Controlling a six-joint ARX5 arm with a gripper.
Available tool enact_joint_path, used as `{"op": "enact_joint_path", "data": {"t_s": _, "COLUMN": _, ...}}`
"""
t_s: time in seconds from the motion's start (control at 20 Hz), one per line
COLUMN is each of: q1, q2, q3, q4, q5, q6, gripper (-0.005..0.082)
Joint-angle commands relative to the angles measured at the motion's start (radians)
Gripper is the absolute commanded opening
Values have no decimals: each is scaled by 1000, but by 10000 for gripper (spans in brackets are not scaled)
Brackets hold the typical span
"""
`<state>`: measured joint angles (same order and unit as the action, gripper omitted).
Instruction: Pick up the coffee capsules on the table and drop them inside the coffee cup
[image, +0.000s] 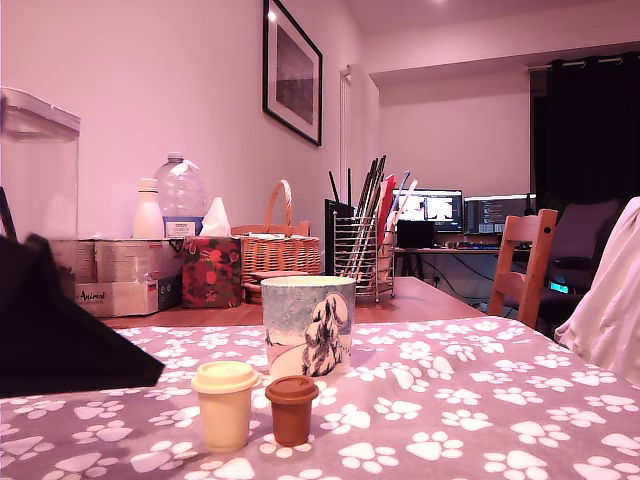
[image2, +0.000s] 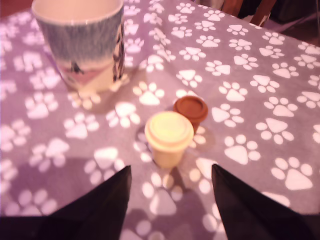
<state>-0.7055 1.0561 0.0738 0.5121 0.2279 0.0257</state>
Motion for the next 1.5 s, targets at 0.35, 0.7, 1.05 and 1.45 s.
{"op": "enact_joint_path", "data": {"t_s": 0.35, "q1": -4, "q2": 71, "q3": 0, "q4": 70, "q5": 3, "q6": 89, "gripper": 462}}
{"op": "enact_joint_path", "data": {"t_s": 0.7, "q1": -4, "q2": 229, "q3": 64, "q4": 133, "q5": 26, "q6": 139, "gripper": 462}}
{"op": "enact_joint_path", "data": {"t_s": 1.05, "q1": -4, "q2": 420, "q3": 166, "q4": 148, "q5": 34, "q6": 140, "gripper": 462}}
{"op": "enact_joint_path", "data": {"t_s": 1.45, "q1": -4, "q2": 506, "q3": 218, "q4": 147, "q5": 34, "q6": 140, "gripper": 389}}
